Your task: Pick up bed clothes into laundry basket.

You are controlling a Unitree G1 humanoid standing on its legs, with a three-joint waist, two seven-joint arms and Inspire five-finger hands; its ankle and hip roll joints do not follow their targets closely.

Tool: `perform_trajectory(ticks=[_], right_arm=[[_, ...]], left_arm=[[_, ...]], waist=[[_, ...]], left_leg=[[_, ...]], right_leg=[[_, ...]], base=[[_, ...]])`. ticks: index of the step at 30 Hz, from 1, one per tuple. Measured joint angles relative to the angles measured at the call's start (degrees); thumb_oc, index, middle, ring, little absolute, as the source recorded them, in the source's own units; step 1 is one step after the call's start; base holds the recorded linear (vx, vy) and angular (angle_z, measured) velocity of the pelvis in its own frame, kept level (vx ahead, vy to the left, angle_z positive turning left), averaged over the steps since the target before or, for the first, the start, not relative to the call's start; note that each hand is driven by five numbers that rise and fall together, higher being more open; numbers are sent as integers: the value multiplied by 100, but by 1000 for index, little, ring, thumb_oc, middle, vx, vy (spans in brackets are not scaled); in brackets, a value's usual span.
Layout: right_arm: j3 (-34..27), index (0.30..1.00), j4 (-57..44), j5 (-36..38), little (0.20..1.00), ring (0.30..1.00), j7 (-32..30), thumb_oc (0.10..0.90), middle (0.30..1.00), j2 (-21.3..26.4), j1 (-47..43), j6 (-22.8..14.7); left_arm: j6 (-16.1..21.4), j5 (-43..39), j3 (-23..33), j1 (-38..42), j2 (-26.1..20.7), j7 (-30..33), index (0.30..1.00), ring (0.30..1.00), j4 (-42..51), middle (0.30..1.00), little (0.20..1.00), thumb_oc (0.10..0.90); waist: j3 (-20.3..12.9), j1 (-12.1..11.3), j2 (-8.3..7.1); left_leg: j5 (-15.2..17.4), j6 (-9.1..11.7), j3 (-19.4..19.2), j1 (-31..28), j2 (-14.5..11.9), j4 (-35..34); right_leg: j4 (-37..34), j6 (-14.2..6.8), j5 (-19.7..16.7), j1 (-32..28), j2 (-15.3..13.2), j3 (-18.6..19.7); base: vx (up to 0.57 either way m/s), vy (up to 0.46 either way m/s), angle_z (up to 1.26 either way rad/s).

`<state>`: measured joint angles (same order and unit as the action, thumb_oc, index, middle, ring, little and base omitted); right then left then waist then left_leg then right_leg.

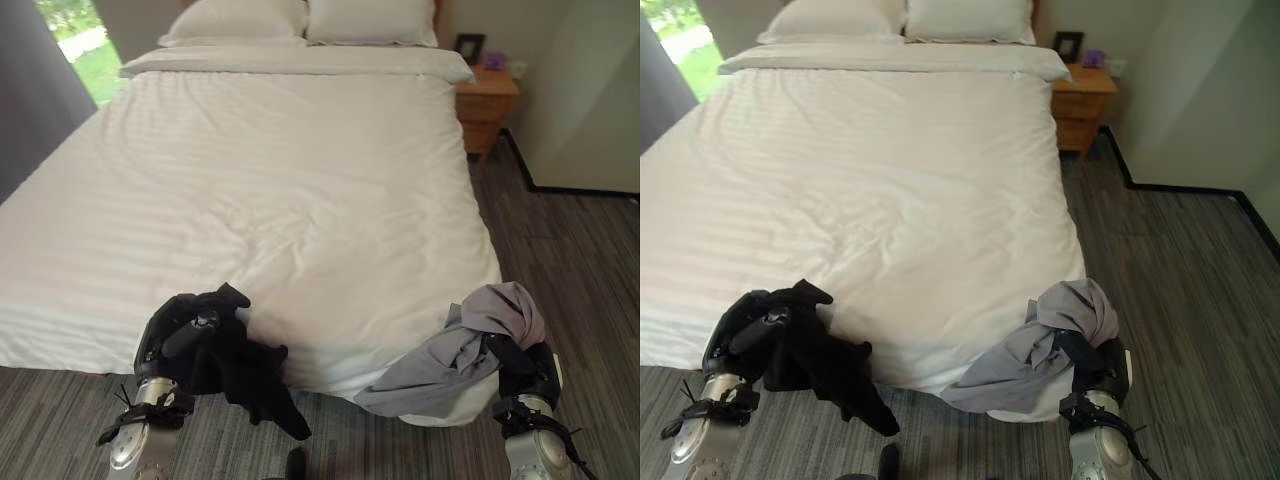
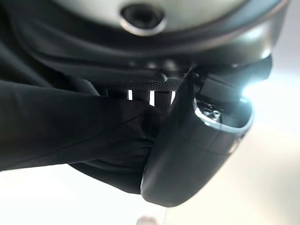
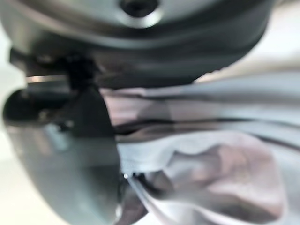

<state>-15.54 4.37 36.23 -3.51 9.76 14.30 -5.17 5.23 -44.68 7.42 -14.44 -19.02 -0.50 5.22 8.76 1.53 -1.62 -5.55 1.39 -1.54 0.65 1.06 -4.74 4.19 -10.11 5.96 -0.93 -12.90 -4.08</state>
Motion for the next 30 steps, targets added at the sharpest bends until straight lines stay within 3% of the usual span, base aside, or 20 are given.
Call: perform_trajectory(ticks=[3, 4, 7, 10, 11, 12, 13, 15, 16, 17, 18, 19, 21, 22, 23, 24, 25, 26, 29, 30], right_arm=[[166, 300, -54, 5, 300, 300, 47, 400, 300, -126, -307, -20], [192, 300, -85, 35, 300, 300, -28, 400, 300, -258, -476, -35], [261, 300, 5, 139, 300, 300, -57, 400, 300, -347, -626, -62], [441, 300, -5, 107, 300, 300, -139, 400, 300, -316, -570, -70], [674, 300, -37, 68, 300, 300, -246, 400, 300, -297, -631, -71], [935, 300, -43, 31, 300, 300, -291, 400, 300, -278, -772, -69], [1005, 300, -104, 0, 300, 300, -301, 400, 300, -250, -844, -96], [894, 300, -111, -2, 300, 300, -358, 400, 300, -30, -1288, -170], [851, 300, -62, 2, 300, 300, -412, 400, 300, 408, -1852, -134], [896, 300, -67, -2, 300, 300, -373, 400, 300, 401, -1989, -139], [936, 300, -103, 0, 300, 300, -372, 400, 300, 351, -1951, -149], [1091, 300, -174, 6, 300, 300, -240, 400, 300, 229, -1644, -171], [1191, 300, -240, 33, 300, 300, -166, 400, 300, 109, -1474, -224], [1180, 300, -237, 40, 300, 300, -166, 400, 300, 185, -1431, -237], [1187, 300, -134, 64, 300, 300, -155, 400, 300, 362, -1498, -270], [1153, 300, 236, 69, 300, 300, -62, 400, 300, 663, -1760, -312], [1125, 300, 389, 66, 300, 300, -39, 400, 300, 910, -1802, -293], [1034, 300, 397, 50, 300, 300, 14, 400, 300, 958, -1824, -257], [1142, 300, 392, -45, 300, 300, 228, 400, 300, 770, -1588, -167], [1076, 300, 265, -86, 300, 300, 242, 400, 300, 698, -1370, -173]], left_arm=[[144, 31, -41, 306, -503, 143, 300, 300, 87, 300, 300, 400], [140, 37, -75, 527, -817, 159, 300, 300, 121, 300, 300, 400], [117, 222, -50, 853, -675, 147, 300, 300, 129, 300, 300, 400], [137, 198, 29, 839, -424, 116, 300, 300, 138, 300, 300, 400], [153, 195, 126, 689, -371, 100, 300, 300, 58, 300, 300, 400], [183, 183, 329, 488, -389, 124, 300, 300, 65, 300, 300, 400], [199, 183, 402, 344, -311, 124, 300, 300, 61, 300, 300, 400], [199, 182, 397, 327, -137, 125, 300, 300, 185, 300, 300, 400], [213, 173, 447, 103, 167, 172, 300, 300, 368, 300, 300, 400], [198, 151, 515, 132, 184, 256, 300, 300, 289, 300, 300, 400], [194, 140, 537, 200, 113, 280, 300, 300, 205, 300, 300, 400], [205, 92, 605, 162, 0, 320, 300, 300, 143, 300, 300, 400], [235, 10, 617, -44, -36, 355, 300, 300, 163, 300, 300, 400], [213, 13, 479, -59, -32, 354, 300, 300, 119, 300, 300, 400], [213, 25, 256, -36, -3, 345, 300, 300, 108, 300, 300, 400], [218, 51, 20, -2, 56, 278, 300, 300, 43, 300, 300, 400], [188, 63, -227, 47, 133, 204, 300, 300, -8, 300, 300, 400], [178, 106, -373, 129, 168, 136, 300, 300, -32, 300, 300, 400], [183, 194, -231, 213, 229, 91, 300, 300, -26, 300, 300, 400], [179, 215, -234, 172, 201, 80, 300, 300, -20, 300, 300, 400]], waist=[[217, 228, -114], [301, 378, -238], [453, 236, -172], [504, -38, -209], [472, -330, -282], [373, -560, -391], [253, -678, -478], [331, -708, -410], [332, -732, 105], [386, -774, 49], [398, -797, -150], [294, -703, -512], [299, -789, -452], [312, -755, -477], [365, -730, -459], [444, -813, -452], [489, -810, -330], [567, -726, -234], [680, -890, -580], [506, -857, -669]], left_leg=[[4, -27, -1023, 214, -162, -24], [54, -129, -1500, 439, -281, 97], [119, -178, -2495, 293, -863, 199], [324, -105, -3083, -181, -1396, 755], [437, -148, -3251, -332, -1692, 1294], [616, -53, -3266, -183, -1984, 2103], [834, 189, -3243, 134, -2015, 2349], [974, 265, -3210, 540, -1717, 1726], [-738, -226, -3724, 432, -1775, 262], [-564, 88, -3892, 215, -1960, 446], [-565, 91, -3899, 202, -1997, 717], [-456, 242, -3616, 163, -2422, 1603], [-390, 284, -3051, 346, -3228, 2681], [80, 790, -2538, 308, -3086, 2400], [282, 954, -1405, 249, -2562, 1602], [371, 978, -219, -3, -1791, 915], [243, 882, 246, -226, -1194, 607], [334, 686, -298, -218, -1124, 1018], [440, 681, -74, -31, -970, 2613], [849, 579, -76, -97, -687, 2525]], right_leg=[[-142, -155, -438, 700, 60, 854], [-502, -39, -1010, 982, 170, 855], [678, 270, -770, 1296, 120, -695], [1452, 416, -435, 502, -418, -1305], [1746, 721, -623, 278, -665, -1462], [1485, 684, -1028, 135, -628, -1475], [1214, 752, -823, 147, -612, -1590], [844, 780, -773, 231, -562, -1664], [1221, 487, -617, 655, -233, -1609], [1695, 305, -182, 900, -338, -1610], [1450, 368, -138, 832, -444, -1608], [495, 583, -572, 527, -228, -1658], [273, 636, -617, 155, 313, -1577], [163, 637, -616, 69, 378, -1257], [158, 655, -604, 82, 395, -952], [229, 701, -598, 173, 360, -559], [322, 689, -594, 248, 385, -171], [390, 674, -581, 213, 455, -29], [547, 886, -717, 297, 433, -50], [173, 807, -586, 194, 348, 467]], base=[[-431, 101, -176], [-462, 183, -218], [-306, 99, -209], [-408, -57, -177], [-465, -214, -267], [-352, -187, -218], [-466, -326, -171], [-270, -400, -90], [-118, -393, -127], [-37, -211, -140], [-223, -400, -103], [-206, -328, -81], [-270, -412, -115], [-281, -521, -120], [-239, -551, -147], [-176, -543, -178], [-119, -428, -185], [-53, -351, -159], [49, -159, -217], [69, 36, -223]])
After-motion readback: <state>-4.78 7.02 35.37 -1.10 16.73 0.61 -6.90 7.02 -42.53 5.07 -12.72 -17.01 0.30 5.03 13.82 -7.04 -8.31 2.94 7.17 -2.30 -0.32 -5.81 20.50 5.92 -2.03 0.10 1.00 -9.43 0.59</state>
